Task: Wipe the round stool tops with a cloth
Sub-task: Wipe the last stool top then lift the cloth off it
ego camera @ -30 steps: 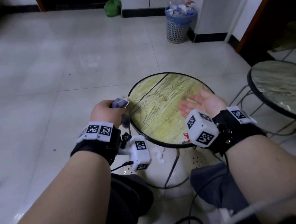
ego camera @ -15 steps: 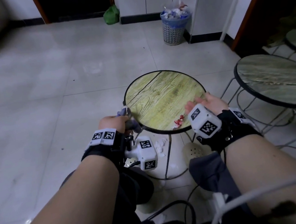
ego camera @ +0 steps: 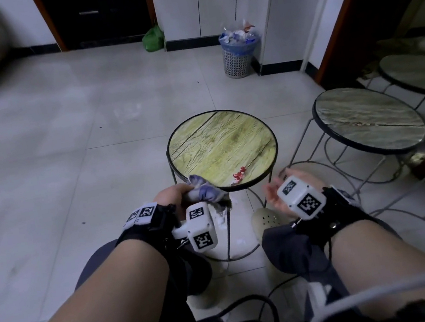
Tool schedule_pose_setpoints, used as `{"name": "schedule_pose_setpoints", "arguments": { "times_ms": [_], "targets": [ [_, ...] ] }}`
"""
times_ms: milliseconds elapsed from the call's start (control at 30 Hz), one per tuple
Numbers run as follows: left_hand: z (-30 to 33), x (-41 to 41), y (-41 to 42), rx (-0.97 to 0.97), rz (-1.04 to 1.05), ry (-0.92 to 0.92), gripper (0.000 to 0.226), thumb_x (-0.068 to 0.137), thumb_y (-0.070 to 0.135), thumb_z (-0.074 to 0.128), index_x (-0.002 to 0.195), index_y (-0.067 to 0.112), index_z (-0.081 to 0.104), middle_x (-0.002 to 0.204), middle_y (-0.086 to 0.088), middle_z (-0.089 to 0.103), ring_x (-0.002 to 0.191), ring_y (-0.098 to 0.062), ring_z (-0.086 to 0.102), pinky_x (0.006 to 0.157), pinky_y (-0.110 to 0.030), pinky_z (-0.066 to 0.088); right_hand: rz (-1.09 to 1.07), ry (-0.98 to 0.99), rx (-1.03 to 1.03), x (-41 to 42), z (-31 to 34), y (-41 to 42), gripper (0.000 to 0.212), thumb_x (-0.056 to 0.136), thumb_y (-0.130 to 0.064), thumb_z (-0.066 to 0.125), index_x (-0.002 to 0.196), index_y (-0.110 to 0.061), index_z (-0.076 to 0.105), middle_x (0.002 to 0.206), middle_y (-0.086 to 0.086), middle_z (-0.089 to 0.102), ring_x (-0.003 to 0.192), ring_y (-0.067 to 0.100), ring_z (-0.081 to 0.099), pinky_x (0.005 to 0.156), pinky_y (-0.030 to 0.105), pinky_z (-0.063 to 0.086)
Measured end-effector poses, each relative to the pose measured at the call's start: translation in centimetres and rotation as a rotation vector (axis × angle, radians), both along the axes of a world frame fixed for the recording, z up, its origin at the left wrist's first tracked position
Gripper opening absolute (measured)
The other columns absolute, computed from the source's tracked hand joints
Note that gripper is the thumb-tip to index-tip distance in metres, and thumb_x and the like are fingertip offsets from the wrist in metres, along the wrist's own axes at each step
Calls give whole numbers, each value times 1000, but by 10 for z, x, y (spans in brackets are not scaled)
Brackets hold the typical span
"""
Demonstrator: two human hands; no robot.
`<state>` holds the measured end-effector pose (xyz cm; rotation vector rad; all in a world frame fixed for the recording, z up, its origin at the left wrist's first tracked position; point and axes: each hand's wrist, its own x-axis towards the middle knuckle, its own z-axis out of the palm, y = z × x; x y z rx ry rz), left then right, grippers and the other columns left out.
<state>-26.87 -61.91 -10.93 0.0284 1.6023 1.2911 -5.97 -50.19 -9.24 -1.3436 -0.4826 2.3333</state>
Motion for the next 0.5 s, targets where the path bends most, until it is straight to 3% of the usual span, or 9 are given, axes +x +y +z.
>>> {"name": "schedule_pose_setpoints", "arguments": {
  "times_ms": [33,100,133,200,300,400,500],
  "targets": [
    [1,4,-1,-1,14,-31,14,91,6,49,84,-6,52,88,-23,65,69,-31,59,69,-39,54,49,-36,-26,-2,-6,-4,58,99,-42,36,80,10,55,63,23,61,60,29,61,71,34,50],
    [9,14,-4,25,7,-135,20,92,6,47,86,-12,52,72,-25,66,51,-30,63,51,-33,57,167,-66,-57,-1,-19,-11,60,94,-54,41,106,4,51,100,27,61,85,34,61,73,41,54],
    [12,18,-6,35,-12,-183,21,93,7,46,89,-13,52,61,-22,64,43,-28,62,43,-30,54,245,-79,-40,-2,-24,-15,67,90,-59,43,115,3,49,113,27,58,91,35,61,72,41,56],
    [18,24,-6,35,-65,-233,19,93,8,48,96,-11,52,54,-20,62,39,-25,61,38,-27,51,332,-66,18,-6,-28,-20,84,79,-69,51,124,2,53,121,26,58,88,33,62,67,37,56],
    [22,29,-11,52,-127,-291,16,95,8,46,92,-6,54,55,-18,63,41,-24,62,39,-25,51,508,-72,133,-11,-24,-24,90,63,-74,62,121,-6,62,98,18,68,65,24,64,55,30,53],
    [28,32,-15,101,-157,-392,30,98,23,42,92,-4,55,66,-20,66,49,-28,64,41,-26,53,496,16,135,-18,-17,-29,52,79,-54,59,96,-5,64,61,8,61,40,16,56,40,20,46],
    [25,18,-21,122,-96,-375,45,99,35,37,103,-8,52,86,-22,61,62,-30,65,44,-27,54,439,41,119,-26,-15,-32,33,94,-33,48,93,-2,59,53,9,61,36,17,56,37,19,45]
  ]
}}
